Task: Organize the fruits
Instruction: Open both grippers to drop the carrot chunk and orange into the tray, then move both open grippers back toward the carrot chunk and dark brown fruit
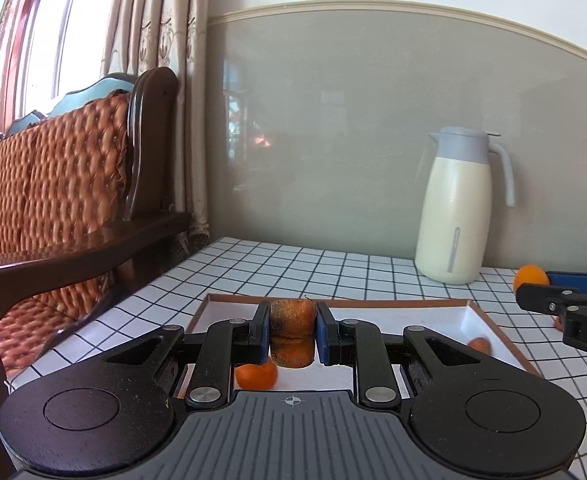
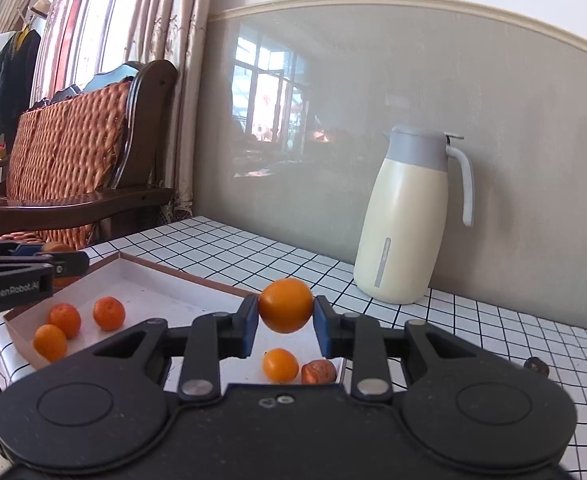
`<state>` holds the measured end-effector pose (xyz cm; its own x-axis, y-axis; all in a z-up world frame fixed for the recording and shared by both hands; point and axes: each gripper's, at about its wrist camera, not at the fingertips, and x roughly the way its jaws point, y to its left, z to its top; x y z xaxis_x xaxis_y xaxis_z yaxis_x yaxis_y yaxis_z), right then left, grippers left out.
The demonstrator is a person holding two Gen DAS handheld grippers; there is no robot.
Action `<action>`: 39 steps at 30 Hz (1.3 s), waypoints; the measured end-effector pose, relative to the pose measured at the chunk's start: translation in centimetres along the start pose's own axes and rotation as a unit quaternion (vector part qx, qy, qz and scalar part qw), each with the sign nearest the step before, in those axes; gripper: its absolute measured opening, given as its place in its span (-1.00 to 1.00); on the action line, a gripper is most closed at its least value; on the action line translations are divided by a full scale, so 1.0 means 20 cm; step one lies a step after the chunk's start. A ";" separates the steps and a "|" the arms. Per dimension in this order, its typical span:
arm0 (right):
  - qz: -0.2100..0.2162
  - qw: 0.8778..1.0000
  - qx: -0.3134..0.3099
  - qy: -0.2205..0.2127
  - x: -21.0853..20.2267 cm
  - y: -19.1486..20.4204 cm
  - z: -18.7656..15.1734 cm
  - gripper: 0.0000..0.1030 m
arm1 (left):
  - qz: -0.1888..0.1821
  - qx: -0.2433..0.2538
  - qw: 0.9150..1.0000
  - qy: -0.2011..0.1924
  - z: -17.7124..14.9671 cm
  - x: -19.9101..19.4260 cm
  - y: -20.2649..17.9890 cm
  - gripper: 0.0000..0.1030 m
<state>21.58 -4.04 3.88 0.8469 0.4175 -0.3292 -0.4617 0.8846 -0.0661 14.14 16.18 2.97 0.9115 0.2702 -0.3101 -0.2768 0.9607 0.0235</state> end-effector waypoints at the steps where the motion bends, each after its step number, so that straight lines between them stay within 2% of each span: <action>1: 0.001 1.000 0.000 0.004 0.02 0.00 0.00 -0.59 | 0.002 0.001 1.000 0.000 0.01 0.02 0.01 -0.56; 11: 0.005 1.000 0.014 0.023 0.18 -0.03 0.02 -0.59 | 0.018 -0.009 0.999 0.028 0.03 0.23 0.07 -0.56; 22: 0.023 0.998 0.023 0.051 0.34 -0.07 0.02 -0.57 | 0.031 -0.013 0.998 0.045 0.03 0.37 0.13 -0.56; 23: 0.020 0.998 0.018 0.058 0.36 -0.07 0.03 -0.46 | 0.035 -0.015 0.998 0.042 0.03 0.38 0.14 -0.55; 24: 0.006 0.998 0.012 0.064 0.38 -0.07 0.03 0.09 | 0.037 -0.020 0.998 0.038 0.02 0.38 0.15 -0.54; 25: -0.014 0.998 0.009 0.055 0.38 -0.08 0.02 0.49 | 0.042 -0.026 0.998 0.035 0.02 0.37 0.16 -0.10; 26: -0.033 0.999 0.012 0.032 0.36 -0.08 0.01 0.89 | 0.049 -0.031 0.998 0.029 0.01 0.36 0.18 0.92; 28: -0.029 0.999 0.024 0.030 0.36 -0.10 0.00 0.87 | 0.051 -0.033 0.998 0.010 -0.01 0.35 0.20 1.00; 31: -0.023 0.999 0.032 0.020 0.33 -0.11 0.00 0.88 | 0.049 -0.025 0.998 0.011 -0.01 0.36 0.21 1.00; 39: -0.016 0.999 0.027 0.026 0.32 -0.10 0.00 0.88 | 0.044 -0.020 0.999 0.009 -0.02 0.32 0.19 1.00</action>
<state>28.03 -3.16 1.90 0.8449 0.3793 -0.3772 -0.4193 0.9074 -0.0267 18.81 21.52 0.75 0.8775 0.3523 -0.3253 -0.3681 0.9297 0.0138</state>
